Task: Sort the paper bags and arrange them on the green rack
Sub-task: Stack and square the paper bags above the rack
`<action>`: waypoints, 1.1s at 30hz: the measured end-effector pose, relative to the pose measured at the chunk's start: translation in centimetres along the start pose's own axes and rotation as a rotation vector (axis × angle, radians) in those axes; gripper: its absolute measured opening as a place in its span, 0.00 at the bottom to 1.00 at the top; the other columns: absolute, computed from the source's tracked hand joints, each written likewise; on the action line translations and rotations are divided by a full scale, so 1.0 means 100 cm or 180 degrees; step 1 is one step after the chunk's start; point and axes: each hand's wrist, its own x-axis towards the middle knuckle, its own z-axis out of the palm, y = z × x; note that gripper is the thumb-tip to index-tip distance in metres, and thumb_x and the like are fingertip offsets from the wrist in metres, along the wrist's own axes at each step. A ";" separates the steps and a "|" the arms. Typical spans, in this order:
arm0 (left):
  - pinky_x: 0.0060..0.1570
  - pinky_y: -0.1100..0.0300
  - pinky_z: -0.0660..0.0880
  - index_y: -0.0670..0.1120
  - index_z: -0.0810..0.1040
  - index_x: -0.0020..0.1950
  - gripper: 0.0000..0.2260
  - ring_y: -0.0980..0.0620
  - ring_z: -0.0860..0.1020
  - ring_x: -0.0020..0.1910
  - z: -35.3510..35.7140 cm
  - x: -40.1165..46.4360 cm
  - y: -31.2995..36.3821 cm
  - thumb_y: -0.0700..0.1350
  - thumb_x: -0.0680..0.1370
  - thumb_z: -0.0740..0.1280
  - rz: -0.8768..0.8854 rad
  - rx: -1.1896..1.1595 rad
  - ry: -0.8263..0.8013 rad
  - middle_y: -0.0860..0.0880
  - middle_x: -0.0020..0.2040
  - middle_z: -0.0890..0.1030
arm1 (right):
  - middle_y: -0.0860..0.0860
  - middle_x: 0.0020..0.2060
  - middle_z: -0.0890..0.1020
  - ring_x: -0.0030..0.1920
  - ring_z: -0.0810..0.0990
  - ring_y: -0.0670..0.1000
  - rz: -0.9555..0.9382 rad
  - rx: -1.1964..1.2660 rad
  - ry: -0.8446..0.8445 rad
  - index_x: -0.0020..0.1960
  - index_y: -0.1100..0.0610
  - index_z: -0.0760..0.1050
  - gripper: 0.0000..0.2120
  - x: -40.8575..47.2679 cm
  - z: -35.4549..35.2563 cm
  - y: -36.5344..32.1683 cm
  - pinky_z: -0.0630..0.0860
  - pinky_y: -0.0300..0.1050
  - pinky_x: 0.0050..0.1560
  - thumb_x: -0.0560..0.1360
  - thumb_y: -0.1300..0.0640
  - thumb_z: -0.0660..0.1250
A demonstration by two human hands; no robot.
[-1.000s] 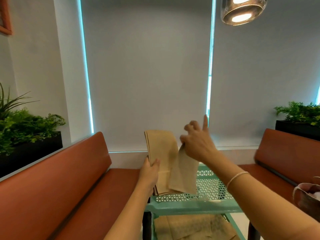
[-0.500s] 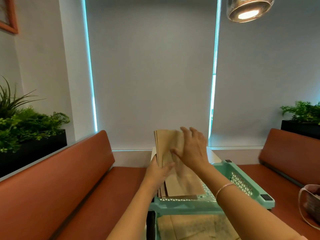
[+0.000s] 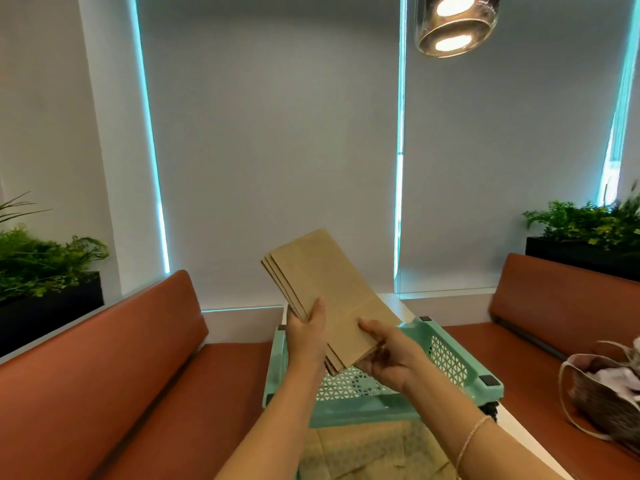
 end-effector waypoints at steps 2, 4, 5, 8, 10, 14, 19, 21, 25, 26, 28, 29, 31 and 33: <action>0.55 0.50 0.76 0.46 0.74 0.60 0.12 0.49 0.79 0.52 0.002 -0.002 -0.001 0.43 0.77 0.67 -0.0212 -0.0196 -0.0078 0.48 0.54 0.80 | 0.60 0.40 0.79 0.41 0.78 0.57 -0.0212 -0.0065 -0.0011 0.46 0.65 0.71 0.05 -0.001 0.002 -0.004 0.79 0.54 0.43 0.72 0.70 0.66; 0.58 0.48 0.75 0.46 0.76 0.53 0.08 0.47 0.79 0.53 -0.003 0.003 0.004 0.39 0.75 0.68 -0.0365 -0.0463 -0.0079 0.47 0.52 0.81 | 0.59 0.43 0.79 0.42 0.78 0.57 -0.0455 -0.0382 0.0091 0.51 0.65 0.71 0.12 0.001 -0.006 -0.016 0.78 0.53 0.43 0.69 0.73 0.66; 0.57 0.48 0.75 0.47 0.77 0.51 0.07 0.46 0.79 0.52 -0.008 0.007 0.009 0.37 0.75 0.68 -0.0410 -0.0577 -0.0084 0.46 0.51 0.81 | 0.59 0.45 0.79 0.43 0.78 0.57 -0.0594 -0.0570 0.0160 0.54 0.66 0.71 0.17 0.001 -0.013 -0.024 0.78 0.53 0.42 0.67 0.73 0.67; 0.47 0.52 0.75 0.46 0.76 0.48 0.08 0.47 0.79 0.43 -0.029 0.015 0.023 0.34 0.74 0.68 -0.0443 -0.0353 -0.0332 0.45 0.45 0.81 | 0.58 0.45 0.79 0.42 0.77 0.56 -0.0948 -0.0946 0.0444 0.56 0.64 0.72 0.19 0.000 -0.036 -0.047 0.75 0.50 0.38 0.67 0.76 0.67; 0.42 0.55 0.75 0.46 0.75 0.47 0.08 0.48 0.78 0.40 -0.036 0.015 0.025 0.33 0.74 0.68 -0.0395 0.0281 -0.0571 0.46 0.42 0.81 | 0.59 0.46 0.79 0.41 0.77 0.56 -0.1010 -0.1053 0.0529 0.51 0.63 0.72 0.16 0.004 -0.050 -0.057 0.75 0.51 0.39 0.68 0.78 0.65; 0.41 0.61 0.76 0.45 0.74 0.52 0.09 0.52 0.79 0.42 -0.035 0.011 0.007 0.34 0.75 0.67 -0.0293 0.1529 -0.0772 0.46 0.48 0.81 | 0.63 0.51 0.78 0.45 0.78 0.58 -0.0963 -0.1382 0.0543 0.57 0.65 0.72 0.21 0.017 -0.069 -0.053 0.76 0.54 0.43 0.66 0.78 0.67; 0.46 0.62 0.71 0.49 0.72 0.61 0.17 0.54 0.72 0.52 -0.026 0.008 -0.003 0.39 0.75 0.70 0.0031 0.2186 -0.0614 0.50 0.58 0.73 | 0.58 0.56 0.74 0.55 0.74 0.58 -0.1140 -0.2119 0.0621 0.64 0.54 0.67 0.34 0.028 -0.077 -0.042 0.75 0.52 0.52 0.64 0.75 0.72; 0.42 0.68 0.68 0.50 0.69 0.65 0.21 0.56 0.68 0.52 -0.022 0.007 0.000 0.40 0.75 0.70 0.0268 0.2467 -0.0746 0.50 0.59 0.70 | 0.59 0.55 0.73 0.52 0.75 0.57 -0.1368 -0.2662 0.0647 0.69 0.50 0.63 0.40 0.031 -0.078 -0.044 0.77 0.51 0.51 0.64 0.74 0.73; 0.45 0.67 0.68 0.55 0.69 0.67 0.24 0.54 0.71 0.52 -0.018 0.009 0.003 0.42 0.73 0.70 0.0670 0.3519 -0.1195 0.50 0.63 0.72 | 0.56 0.57 0.76 0.53 0.77 0.55 -0.1823 -0.4332 0.0475 0.72 0.47 0.61 0.40 0.029 -0.072 -0.052 0.78 0.49 0.54 0.67 0.69 0.71; 0.49 0.64 0.70 0.55 0.69 0.66 0.23 0.52 0.72 0.55 -0.017 0.011 0.001 0.43 0.73 0.70 0.0697 0.3734 -0.1256 0.49 0.63 0.72 | 0.55 0.60 0.74 0.56 0.76 0.54 -0.1817 -0.4818 0.0435 0.72 0.47 0.61 0.38 0.029 -0.070 -0.054 0.76 0.47 0.56 0.68 0.66 0.71; 0.60 0.58 0.68 0.55 0.70 0.65 0.22 0.49 0.68 0.61 -0.013 0.012 -0.003 0.44 0.73 0.68 0.0820 0.4316 -0.1206 0.48 0.62 0.69 | 0.53 0.60 0.73 0.58 0.74 0.54 -0.1683 -0.5752 0.0498 0.72 0.47 0.63 0.34 0.027 -0.063 -0.056 0.73 0.47 0.59 0.70 0.59 0.71; 0.65 0.54 0.64 0.55 0.70 0.65 0.21 0.47 0.65 0.64 -0.010 0.011 -0.005 0.45 0.74 0.67 0.0911 0.4739 -0.1124 0.47 0.63 0.68 | 0.52 0.59 0.73 0.58 0.73 0.53 -0.1602 -0.6171 0.0577 0.70 0.47 0.64 0.30 0.025 -0.059 -0.056 0.72 0.48 0.60 0.71 0.56 0.70; 0.71 0.42 0.52 0.52 0.68 0.66 0.20 0.44 0.60 0.68 -0.001 0.006 -0.008 0.45 0.74 0.65 0.1044 0.5471 -0.1062 0.45 0.66 0.65 | 0.53 0.57 0.73 0.59 0.71 0.54 -0.1471 -0.6967 0.0797 0.68 0.50 0.65 0.25 0.022 -0.048 -0.054 0.68 0.54 0.64 0.73 0.52 0.68; 0.70 0.34 0.42 0.49 0.68 0.66 0.19 0.42 0.59 0.70 0.012 -0.001 -0.007 0.46 0.75 0.64 0.1141 0.5893 -0.1151 0.44 0.67 0.66 | 0.54 0.58 0.73 0.63 0.69 0.56 -0.1401 -0.7567 0.0860 0.66 0.52 0.66 0.21 0.019 -0.034 -0.049 0.61 0.61 0.68 0.75 0.52 0.65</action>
